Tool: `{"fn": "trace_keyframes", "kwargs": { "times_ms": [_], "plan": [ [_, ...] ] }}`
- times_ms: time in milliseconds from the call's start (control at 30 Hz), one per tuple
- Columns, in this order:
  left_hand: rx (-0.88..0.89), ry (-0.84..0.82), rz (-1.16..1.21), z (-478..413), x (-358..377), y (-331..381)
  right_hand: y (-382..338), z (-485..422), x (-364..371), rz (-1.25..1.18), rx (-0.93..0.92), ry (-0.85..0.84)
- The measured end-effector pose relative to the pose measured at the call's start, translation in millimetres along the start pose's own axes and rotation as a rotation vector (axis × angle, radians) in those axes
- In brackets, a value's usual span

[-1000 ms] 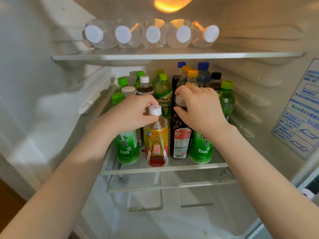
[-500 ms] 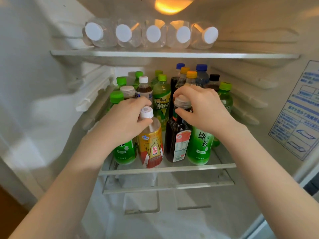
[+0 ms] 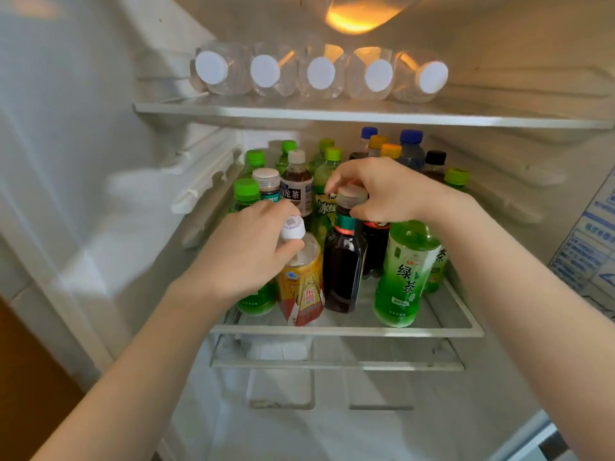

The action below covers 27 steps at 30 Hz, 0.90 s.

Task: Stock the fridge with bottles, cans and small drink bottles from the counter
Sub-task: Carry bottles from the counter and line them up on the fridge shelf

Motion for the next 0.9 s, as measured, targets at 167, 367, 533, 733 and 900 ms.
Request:
{"fn": "trace_keyframes", "kwargs": {
  "times_ms": [167,367,533,733,900],
  "plan": [
    [0.019,0.037,-0.020,5.2,-0.7,-2.3,6.3,-10.6,-5.3,0.217,0.096,0.035],
    [0.041,0.054,-0.001,9.1,-3.3,-5.1,3.4,-13.7,-2.6,0.375,0.154,0.088],
    [0.042,0.053,0.039,10.0,-8.0,-8.2,3.5,-24.0,-3.0,0.227,0.097,-0.050],
    [0.060,0.067,0.021,10.0,-5.7,-5.8,8.3,-46.9,3.7,0.215,0.073,-0.083],
    [0.070,0.058,0.033,3.3,-2.2,-6.3,15.3,-57.0,11.2,0.210,0.095,-0.071]
  ]
}}
Point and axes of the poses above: each hand's wrist, its own z-axis away from the middle knuckle, its own x-axis out of the palm, y = z × x, the point moved 3 cm from there along -z, towards the middle knuckle, and after that the axes turned 11 degrees about z, right-handed, at the moved point
